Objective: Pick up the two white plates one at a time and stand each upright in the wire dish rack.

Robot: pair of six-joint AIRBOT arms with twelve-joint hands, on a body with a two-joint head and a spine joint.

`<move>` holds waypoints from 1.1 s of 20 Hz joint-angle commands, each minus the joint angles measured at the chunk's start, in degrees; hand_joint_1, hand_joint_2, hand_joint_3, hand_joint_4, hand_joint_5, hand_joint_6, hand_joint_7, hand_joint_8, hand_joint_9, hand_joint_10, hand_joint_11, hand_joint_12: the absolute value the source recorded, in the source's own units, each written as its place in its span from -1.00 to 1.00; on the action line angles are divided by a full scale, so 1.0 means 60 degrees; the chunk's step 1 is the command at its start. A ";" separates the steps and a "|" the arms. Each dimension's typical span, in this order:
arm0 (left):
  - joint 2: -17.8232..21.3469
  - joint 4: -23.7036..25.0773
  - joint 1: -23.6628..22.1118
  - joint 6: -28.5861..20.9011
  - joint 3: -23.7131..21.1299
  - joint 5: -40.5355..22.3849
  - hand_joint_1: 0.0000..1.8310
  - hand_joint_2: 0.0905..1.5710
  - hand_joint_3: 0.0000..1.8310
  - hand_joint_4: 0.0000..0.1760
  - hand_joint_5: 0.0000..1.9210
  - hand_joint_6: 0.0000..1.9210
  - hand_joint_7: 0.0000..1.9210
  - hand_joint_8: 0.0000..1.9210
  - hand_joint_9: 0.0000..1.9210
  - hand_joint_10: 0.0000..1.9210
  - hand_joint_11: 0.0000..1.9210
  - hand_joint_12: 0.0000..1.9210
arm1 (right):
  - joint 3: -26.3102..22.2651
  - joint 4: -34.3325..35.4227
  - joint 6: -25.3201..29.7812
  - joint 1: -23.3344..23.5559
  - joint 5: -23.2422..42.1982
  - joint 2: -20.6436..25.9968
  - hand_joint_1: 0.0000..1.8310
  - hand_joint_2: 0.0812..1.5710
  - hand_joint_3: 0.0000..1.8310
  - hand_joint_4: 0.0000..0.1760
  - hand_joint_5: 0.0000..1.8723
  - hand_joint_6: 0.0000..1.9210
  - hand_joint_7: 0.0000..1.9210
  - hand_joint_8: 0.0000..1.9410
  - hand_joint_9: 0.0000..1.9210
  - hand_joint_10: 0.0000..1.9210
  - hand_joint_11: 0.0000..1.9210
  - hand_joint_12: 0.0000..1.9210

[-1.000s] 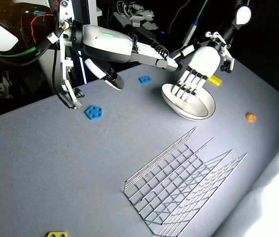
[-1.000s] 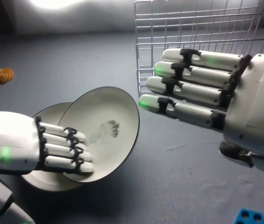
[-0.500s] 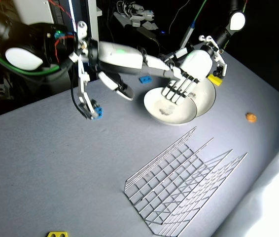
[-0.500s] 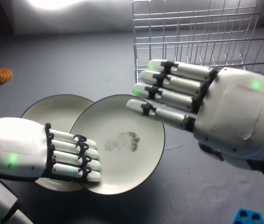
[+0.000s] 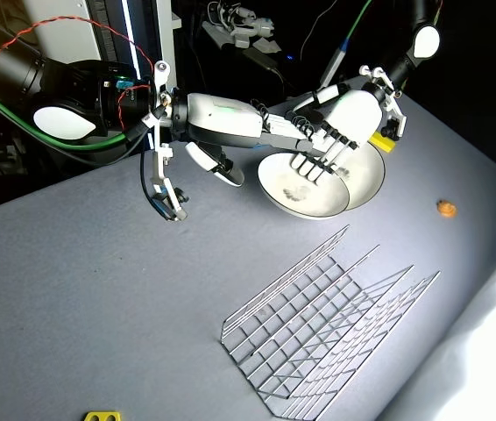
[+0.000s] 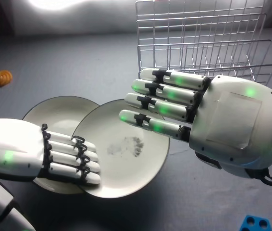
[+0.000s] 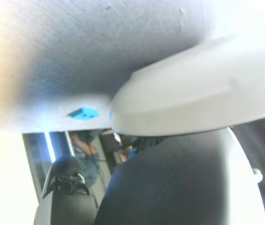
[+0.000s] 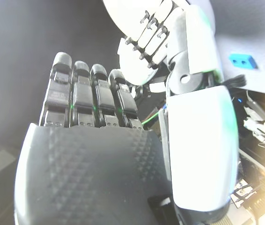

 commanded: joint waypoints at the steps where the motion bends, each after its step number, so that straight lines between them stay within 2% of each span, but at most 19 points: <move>1: -0.0018 -0.0300 0.0045 -0.0085 0.0105 -0.0066 -1.00 0.31 -1.00 -1.00 -0.90 -0.99 -0.93 -0.99 -0.96 -0.99 -0.99 -1.00 | -0.0027 -0.0135 -0.0052 0.0104 0.1103 0.0024 0.29 0.28 -1.00 -1.00 -0.95 -0.99 -1.00 -1.00 -1.00 -1.00 -1.00 -0.83; 10: 0.0004 -0.0630 0.0059 -0.0305 0.0219 -0.0249 -1.00 0.32 -1.00 -1.00 -0.90 -0.99 -0.92 -0.99 -0.95 -0.99 -0.99 -1.00 | -0.0027 -0.0092 -0.0052 0.0139 0.1226 0.0106 0.33 0.26 -1.00 -1.00 -0.92 -0.99 -0.99 -1.00 -1.00 -1.00 -1.00 -0.77; 15: 0.0028 -0.0637 -0.0022 -0.0349 0.0130 -0.0275 -1.00 0.32 -1.00 -1.00 -0.93 -1.00 -0.96 -1.00 -0.98 -1.00 -1.00 -1.00 | -0.0025 -0.0092 -0.0050 0.0119 0.1226 0.0090 0.31 0.24 -1.00 -1.00 -0.95 -1.00 -1.00 -1.00 -1.00 -1.00 -1.00 -0.80; 20: 0.0013 -0.0637 -0.0054 -0.0377 0.0130 -0.0306 -1.00 0.32 -1.00 -1.00 -0.91 -0.99 -0.93 -0.99 -0.95 -0.99 -0.99 -1.00 | 0.0127 0.0056 -0.0045 0.0218 0.1171 -0.0322 0.32 0.26 -1.00 -1.00 -0.95 -1.00 -1.00 -1.00 -1.00 -1.00 -1.00 -0.81; 22: 0.0013 -0.0637 -0.0061 -0.0389 0.0130 -0.0306 -1.00 0.33 -1.00 -1.00 -0.94 -1.00 -0.95 -1.00 -0.98 -1.00 -1.00 -1.00 | 0.0381 0.0056 0.0111 0.0335 0.0770 -0.0589 0.29 0.27 -1.00 -1.00 -0.96 -1.00 -1.00 -1.00 -1.00 -1.00 -1.00 -0.82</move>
